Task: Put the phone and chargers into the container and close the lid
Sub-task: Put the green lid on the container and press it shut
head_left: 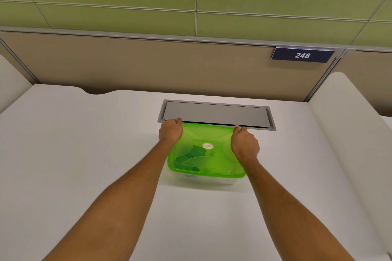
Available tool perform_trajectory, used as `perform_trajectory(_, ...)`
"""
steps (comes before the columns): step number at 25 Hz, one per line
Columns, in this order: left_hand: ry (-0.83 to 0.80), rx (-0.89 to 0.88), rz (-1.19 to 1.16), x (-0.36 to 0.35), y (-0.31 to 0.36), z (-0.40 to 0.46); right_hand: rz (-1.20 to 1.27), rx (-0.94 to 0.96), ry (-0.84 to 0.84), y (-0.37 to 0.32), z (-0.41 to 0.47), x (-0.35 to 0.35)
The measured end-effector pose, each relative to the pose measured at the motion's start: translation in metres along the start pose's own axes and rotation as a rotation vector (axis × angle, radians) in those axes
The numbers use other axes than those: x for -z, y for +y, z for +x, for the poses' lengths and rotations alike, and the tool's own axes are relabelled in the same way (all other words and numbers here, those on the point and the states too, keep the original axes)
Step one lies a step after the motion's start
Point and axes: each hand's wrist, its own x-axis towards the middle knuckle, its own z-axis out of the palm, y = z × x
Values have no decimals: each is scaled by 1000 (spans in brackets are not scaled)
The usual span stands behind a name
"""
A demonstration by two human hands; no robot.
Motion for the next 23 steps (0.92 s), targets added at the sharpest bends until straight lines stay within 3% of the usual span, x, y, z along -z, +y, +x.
perform_trajectory(6, 69, 34, 174, -1, 12, 11, -34, 22, 19, -1, 0, -2)
perform_trajectory(23, 25, -5, 47, -1, 5, 18, -33, 50, -3, 0, 5, -3)
